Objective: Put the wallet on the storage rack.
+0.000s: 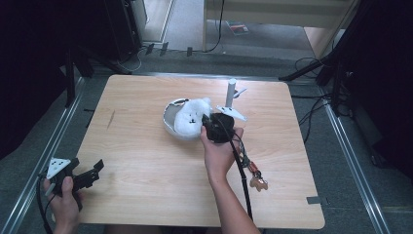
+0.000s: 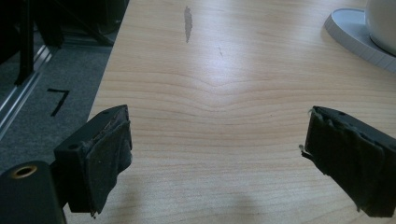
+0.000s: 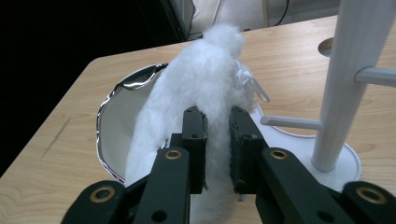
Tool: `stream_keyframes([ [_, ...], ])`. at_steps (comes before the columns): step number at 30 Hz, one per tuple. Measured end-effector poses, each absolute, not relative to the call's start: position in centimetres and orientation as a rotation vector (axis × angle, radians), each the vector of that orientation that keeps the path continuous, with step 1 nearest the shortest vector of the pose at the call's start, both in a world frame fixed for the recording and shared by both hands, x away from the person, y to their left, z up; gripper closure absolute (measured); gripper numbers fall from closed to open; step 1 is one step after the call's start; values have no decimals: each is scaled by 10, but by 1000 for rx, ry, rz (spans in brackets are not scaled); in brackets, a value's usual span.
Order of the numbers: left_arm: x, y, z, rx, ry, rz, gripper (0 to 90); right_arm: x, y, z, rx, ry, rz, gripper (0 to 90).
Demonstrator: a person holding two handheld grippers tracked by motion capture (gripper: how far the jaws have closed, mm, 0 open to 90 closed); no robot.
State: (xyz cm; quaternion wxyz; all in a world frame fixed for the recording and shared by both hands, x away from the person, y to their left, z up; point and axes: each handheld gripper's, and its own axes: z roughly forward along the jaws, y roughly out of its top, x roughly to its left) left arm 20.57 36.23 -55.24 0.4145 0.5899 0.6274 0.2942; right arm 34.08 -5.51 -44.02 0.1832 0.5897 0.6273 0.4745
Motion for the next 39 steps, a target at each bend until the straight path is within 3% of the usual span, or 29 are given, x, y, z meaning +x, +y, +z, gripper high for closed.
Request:
stream_keyframes([
  [7, 206, 362, -552, 1482, 1576, 739, 79, 346, -52, -443, 1641, 1848, 1413, 679],
  [39, 206, 362, -552, 1487, 1572, 742, 79, 356, -26, -452, 1517, 2029, 1334, 739],
])
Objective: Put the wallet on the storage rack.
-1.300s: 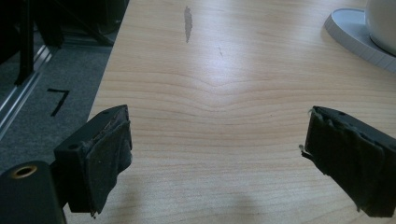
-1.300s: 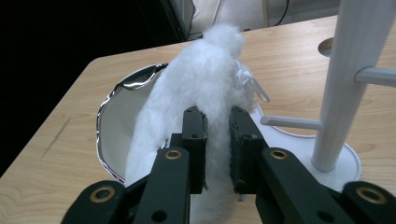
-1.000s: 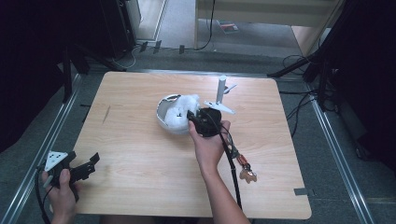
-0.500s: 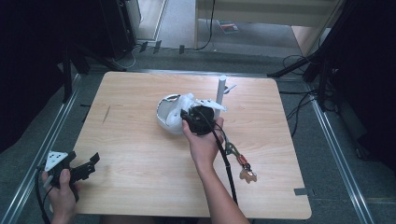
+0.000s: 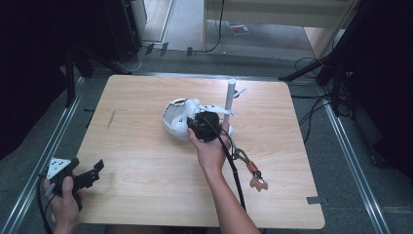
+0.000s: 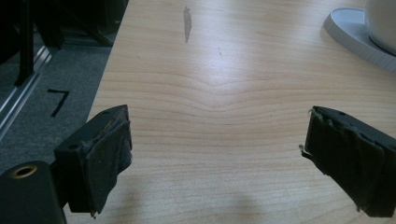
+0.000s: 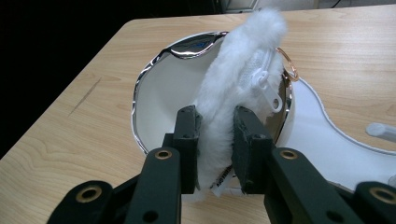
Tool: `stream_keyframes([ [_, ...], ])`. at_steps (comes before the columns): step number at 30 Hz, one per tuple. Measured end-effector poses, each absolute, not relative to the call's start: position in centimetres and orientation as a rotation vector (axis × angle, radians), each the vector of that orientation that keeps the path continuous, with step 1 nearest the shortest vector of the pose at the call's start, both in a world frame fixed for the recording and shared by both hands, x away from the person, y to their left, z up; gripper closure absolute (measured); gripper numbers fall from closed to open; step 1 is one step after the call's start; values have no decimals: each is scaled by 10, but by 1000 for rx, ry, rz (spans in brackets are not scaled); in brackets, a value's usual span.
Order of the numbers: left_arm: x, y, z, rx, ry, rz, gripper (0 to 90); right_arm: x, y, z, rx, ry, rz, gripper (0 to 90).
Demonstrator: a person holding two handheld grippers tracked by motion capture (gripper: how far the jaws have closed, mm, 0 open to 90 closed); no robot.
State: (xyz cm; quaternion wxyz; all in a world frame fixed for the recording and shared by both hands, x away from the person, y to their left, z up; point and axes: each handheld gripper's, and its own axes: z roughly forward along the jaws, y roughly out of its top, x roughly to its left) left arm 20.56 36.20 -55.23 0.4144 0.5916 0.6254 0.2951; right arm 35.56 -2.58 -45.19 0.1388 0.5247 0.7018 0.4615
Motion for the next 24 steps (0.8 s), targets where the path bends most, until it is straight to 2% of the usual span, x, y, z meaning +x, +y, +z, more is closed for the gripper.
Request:
stream_keyframes([
  [4, 206, 362, -552, 1488, 1573, 741, 80, 357, -27, -453, 1520, 2033, 1348, 716],
  [5, 206, 362, -552, 1488, 1572, 741, 79, 357, -27, -453, 1513, 2038, 1351, 687],
  [6, 206, 362, -552, 1486, 1571, 742, 79, 357, -28, -453, 1496, 2047, 1351, 653],
  [7, 206, 362, -552, 1487, 1568, 741, 79, 356, -28, -452, 1465, 2066, 1358, 551],
  [10, 206, 362, -552, 1487, 1567, 741, 80, 353, -29, -451, 1406, 2087, 1352, 418],
  [11, 206, 362, -552, 1487, 1567, 741, 79, 353, -29, -451, 1406, 2087, 1352, 418],
  [14, 206, 362, -552, 1487, 1566, 740, 80, 348, -35, -446, 1344, 2088, 1319, 332],
  [19, 206, 362, -552, 1488, 1568, 741, 79, 339, -45, -437, 1326, 2142, 1336, 294],
  [24, 206, 361, -552, 1487, 1568, 742, 79, 330, -56, -429, 1301, 2163, 1359, 293],
])
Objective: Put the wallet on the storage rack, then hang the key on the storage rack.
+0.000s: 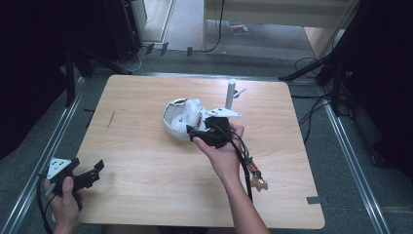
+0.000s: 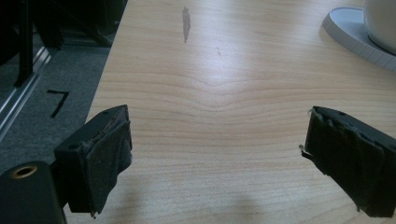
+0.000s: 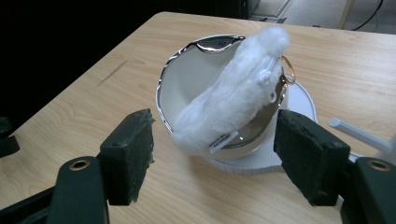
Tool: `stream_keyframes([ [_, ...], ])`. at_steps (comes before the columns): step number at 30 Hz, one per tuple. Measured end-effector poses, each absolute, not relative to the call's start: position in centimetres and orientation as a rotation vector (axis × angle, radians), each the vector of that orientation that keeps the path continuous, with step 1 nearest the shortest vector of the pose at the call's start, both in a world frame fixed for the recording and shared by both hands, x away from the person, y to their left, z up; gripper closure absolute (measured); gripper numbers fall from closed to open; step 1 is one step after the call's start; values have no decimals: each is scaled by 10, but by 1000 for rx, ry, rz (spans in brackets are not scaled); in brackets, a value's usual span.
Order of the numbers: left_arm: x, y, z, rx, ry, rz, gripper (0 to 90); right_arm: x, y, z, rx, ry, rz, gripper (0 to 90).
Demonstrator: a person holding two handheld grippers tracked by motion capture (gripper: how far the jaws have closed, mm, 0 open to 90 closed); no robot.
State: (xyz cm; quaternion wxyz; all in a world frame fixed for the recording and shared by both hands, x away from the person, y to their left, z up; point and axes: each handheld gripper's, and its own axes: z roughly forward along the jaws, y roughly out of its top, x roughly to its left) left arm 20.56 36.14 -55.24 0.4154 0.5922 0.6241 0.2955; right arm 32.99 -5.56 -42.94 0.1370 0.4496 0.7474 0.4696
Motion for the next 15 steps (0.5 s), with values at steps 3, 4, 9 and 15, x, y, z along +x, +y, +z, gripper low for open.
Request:
stream_keyframes([
  [3, 206, 361, -552, 1489, 1568, 742, 79, 324, -62, -426, 1272, 2176, 1366, 294],
  [4, 206, 361, -552, 1490, 1568, 742, 79, 322, -64, -425, 1259, 2183, 1362, 294],
  [9, 206, 361, -552, 1487, 1566, 745, 79, 314, -75, -422, 1221, 2203, 1351, 297],
  [15, 205, 362, -552, 1492, 1563, 741, 80, 305, -87, -426, 1178, 2241, 1318, 309],
])
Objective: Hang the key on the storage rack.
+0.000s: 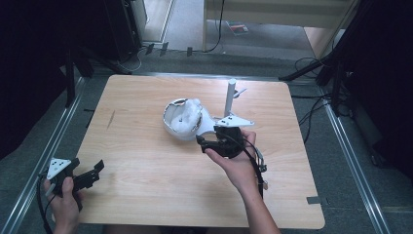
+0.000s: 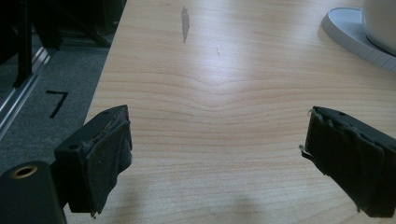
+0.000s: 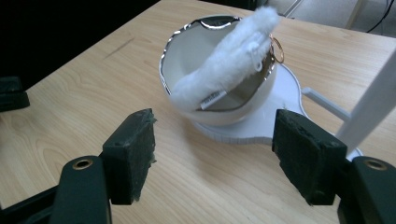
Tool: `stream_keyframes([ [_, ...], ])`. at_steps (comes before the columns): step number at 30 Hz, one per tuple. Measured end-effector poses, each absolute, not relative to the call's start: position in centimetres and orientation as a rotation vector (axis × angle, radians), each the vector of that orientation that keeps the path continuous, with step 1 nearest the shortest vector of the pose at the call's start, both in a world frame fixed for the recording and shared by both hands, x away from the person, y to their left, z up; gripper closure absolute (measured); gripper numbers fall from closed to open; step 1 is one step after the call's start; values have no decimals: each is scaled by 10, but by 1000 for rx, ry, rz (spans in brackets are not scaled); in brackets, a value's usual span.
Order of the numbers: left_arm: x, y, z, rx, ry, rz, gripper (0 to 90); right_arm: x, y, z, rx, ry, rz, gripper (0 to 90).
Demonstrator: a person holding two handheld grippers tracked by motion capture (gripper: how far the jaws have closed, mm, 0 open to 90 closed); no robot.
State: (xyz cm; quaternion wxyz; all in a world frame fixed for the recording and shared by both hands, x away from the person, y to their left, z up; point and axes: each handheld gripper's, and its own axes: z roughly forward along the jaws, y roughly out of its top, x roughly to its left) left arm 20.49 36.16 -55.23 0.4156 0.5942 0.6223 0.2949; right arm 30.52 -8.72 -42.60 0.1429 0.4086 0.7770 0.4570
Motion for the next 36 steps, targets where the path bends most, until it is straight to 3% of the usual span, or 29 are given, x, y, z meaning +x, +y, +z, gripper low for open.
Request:
stream_keyframes([
  [25, 206, 361, -552, 1493, 1570, 741, 79, 290, -167, -453, 1176, 2260, 1168, 399],
  [36, 206, 361, -552, 1493, 1571, 742, 79, 294, -193, -470, 1216, 2294, 1030, 400],
])
